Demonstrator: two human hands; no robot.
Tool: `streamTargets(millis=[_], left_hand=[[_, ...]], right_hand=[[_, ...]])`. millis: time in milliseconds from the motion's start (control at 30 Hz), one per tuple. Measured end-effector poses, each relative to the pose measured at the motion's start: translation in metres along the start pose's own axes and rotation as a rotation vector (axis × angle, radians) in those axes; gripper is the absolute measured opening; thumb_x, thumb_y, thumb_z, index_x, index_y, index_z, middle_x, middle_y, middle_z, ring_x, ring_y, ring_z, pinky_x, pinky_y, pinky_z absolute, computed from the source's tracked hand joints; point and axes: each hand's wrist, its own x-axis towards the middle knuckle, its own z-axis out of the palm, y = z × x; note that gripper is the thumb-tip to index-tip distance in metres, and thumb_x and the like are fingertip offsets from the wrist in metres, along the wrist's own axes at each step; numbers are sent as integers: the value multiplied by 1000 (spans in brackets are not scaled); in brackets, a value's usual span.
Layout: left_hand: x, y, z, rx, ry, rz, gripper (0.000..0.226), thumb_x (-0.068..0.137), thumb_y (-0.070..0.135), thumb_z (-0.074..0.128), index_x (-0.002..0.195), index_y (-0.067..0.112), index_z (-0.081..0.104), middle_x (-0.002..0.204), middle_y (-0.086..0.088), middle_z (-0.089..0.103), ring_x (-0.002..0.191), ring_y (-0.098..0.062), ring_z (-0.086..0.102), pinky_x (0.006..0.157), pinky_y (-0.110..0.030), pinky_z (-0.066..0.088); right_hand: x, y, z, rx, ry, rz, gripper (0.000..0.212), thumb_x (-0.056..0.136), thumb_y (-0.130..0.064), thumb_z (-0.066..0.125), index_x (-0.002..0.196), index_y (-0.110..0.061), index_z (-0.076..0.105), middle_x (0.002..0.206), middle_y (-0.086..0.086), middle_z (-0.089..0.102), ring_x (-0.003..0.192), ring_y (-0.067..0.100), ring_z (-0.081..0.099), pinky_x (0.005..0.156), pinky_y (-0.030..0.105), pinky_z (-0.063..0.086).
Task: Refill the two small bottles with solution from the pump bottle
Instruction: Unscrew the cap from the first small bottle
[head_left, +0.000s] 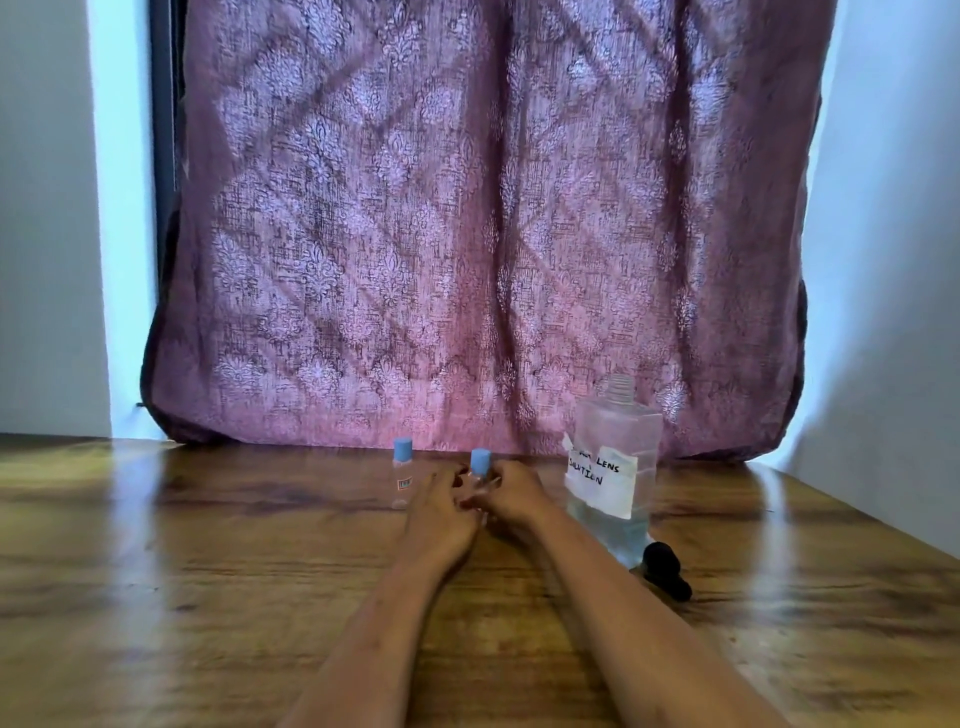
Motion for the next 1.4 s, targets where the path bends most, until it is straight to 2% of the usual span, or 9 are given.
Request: streamTargets(millis=[167, 333, 467, 533, 767, 900, 1000, 1233, 1400], left_hand=[[-9, 8, -1, -15, -97, 102, 54, 71, 13, 71, 122, 20, 54, 113, -3, 61, 98, -19, 60, 87, -33, 50], [-15, 12, -3, 23, -162, 151, 61, 66, 9, 80, 122, 13, 55, 113, -6, 63, 99, -22, 60, 89, -36, 50], [-18, 11, -4, 61, -194, 157, 53, 64, 14, 84, 111, 14, 60, 100, 0, 65, 88, -14, 59, 66, -5, 41], [-20, 12, -5, 67, -194, 158, 49, 66, 16, 84, 109, 13, 62, 97, 0, 65, 86, -13, 59, 61, -3, 39], [-22, 11, -9, 82, -172, 118, 33, 74, 10, 72, 104, 17, 61, 95, 1, 65, 80, -11, 57, 61, -13, 40], [-22, 12, -6, 82, -193, 101, 39, 74, 8, 69, 112, 16, 61, 95, 5, 61, 80, -8, 56, 61, -12, 39], [-24, 11, -5, 78, -184, 114, 34, 74, 15, 72, 106, 21, 61, 89, 7, 62, 73, -3, 54, 59, -12, 38], [-23, 9, -5, 107, -160, 194, 24, 82, 24, 71, 104, 17, 65, 75, 12, 57, 69, -3, 52, 53, -4, 36], [-20, 8, -3, 101, -192, 208, 18, 83, 22, 70, 100, 20, 63, 75, 13, 56, 65, 6, 48, 54, -1, 36]], right_hand=[[-14, -7, -18, -110, -81, -75, 27, 67, -9, 81, 75, -25, 60, 71, -15, 59, 60, -8, 51, 42, 2, 36], [-36, -15, -36, -220, -189, -205, 22, 74, -11, 76, 86, -24, 63, 72, -18, 56, 60, -10, 48, 48, -1, 34], [-48, -10, -49, -171, -333, -142, 25, 81, -12, 72, 102, -2, 63, 91, 3, 64, 83, 12, 58, 75, 20, 46], [-51, -10, -55, -186, -382, -109, 28, 82, -18, 72, 103, 0, 65, 90, 9, 62, 82, 18, 57, 75, 30, 44], [-57, -25, -57, -92, -156, -189, 22, 78, -26, 75, 95, -19, 62, 78, -4, 64, 68, 7, 63, 57, 17, 49], [-61, -33, -51, -143, -32, -308, 17, 77, -22, 77, 86, -17, 63, 74, -3, 62, 67, 7, 58, 61, 15, 47], [-60, -34, -48, -190, -6, -329, 17, 78, -20, 76, 87, -13, 63, 78, 1, 62, 68, 8, 55, 56, 7, 41], [-59, -33, -48, -286, -15, -363, 16, 85, -20, 68, 95, -7, 65, 87, 7, 67, 77, 12, 57, 69, 22, 44], [-60, -31, -52, -307, -37, -388, 11, 87, -17, 66, 94, -9, 66, 84, 2, 65, 76, 10, 56, 65, 15, 39]])
